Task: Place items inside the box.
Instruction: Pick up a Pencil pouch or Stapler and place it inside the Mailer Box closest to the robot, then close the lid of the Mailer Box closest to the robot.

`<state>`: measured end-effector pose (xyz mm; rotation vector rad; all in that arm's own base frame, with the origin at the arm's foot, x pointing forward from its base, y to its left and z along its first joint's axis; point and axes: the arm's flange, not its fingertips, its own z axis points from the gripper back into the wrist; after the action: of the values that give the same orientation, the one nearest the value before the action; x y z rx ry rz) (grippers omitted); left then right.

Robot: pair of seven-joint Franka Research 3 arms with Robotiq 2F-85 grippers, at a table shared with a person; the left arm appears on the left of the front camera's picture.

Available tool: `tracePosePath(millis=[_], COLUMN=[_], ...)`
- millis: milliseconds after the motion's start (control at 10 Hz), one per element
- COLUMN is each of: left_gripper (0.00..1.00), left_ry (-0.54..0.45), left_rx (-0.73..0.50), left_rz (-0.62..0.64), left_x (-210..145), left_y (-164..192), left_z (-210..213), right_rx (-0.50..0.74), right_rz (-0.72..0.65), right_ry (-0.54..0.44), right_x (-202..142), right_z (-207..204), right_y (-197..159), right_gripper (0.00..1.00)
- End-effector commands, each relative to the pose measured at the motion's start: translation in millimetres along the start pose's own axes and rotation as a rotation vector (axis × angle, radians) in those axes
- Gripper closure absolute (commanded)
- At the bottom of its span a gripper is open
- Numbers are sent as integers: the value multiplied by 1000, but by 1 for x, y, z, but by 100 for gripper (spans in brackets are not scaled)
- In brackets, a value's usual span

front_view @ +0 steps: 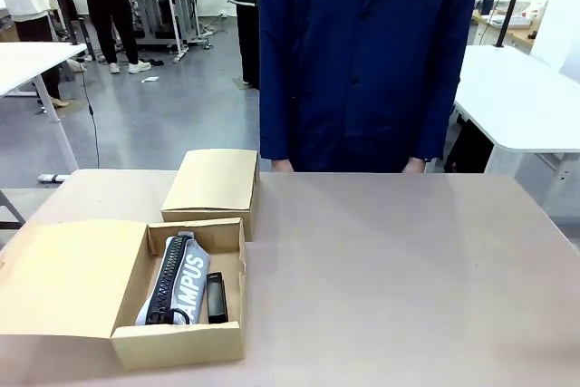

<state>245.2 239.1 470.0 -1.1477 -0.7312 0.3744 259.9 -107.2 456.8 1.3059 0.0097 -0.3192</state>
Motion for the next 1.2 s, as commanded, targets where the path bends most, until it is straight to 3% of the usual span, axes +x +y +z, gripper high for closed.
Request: tracePosePath(millis=[0, 800, 900, 1100], left_gripper=[0, 0, 0, 0], left_ry=[-14, 0, 7, 112], left_rx=[-26, 0, 16, 31], left_rz=[-12, 0, -216, -667], left_x=[1, 0, 1, -16], left_y=[-1, 0, -1, -6], left_z=[-1, 0, -19, -82], right_rx=[5, 5, 5, 5], right_rz=[40, 40, 40, 40], right_ry=[13, 13, 13, 13], right_x=[-4, -4, -4, -4], right_z=[1, 1, 1, 1], right_y=[10, 10, 10, 10], right_gripper=[0, 0, 0, 0])
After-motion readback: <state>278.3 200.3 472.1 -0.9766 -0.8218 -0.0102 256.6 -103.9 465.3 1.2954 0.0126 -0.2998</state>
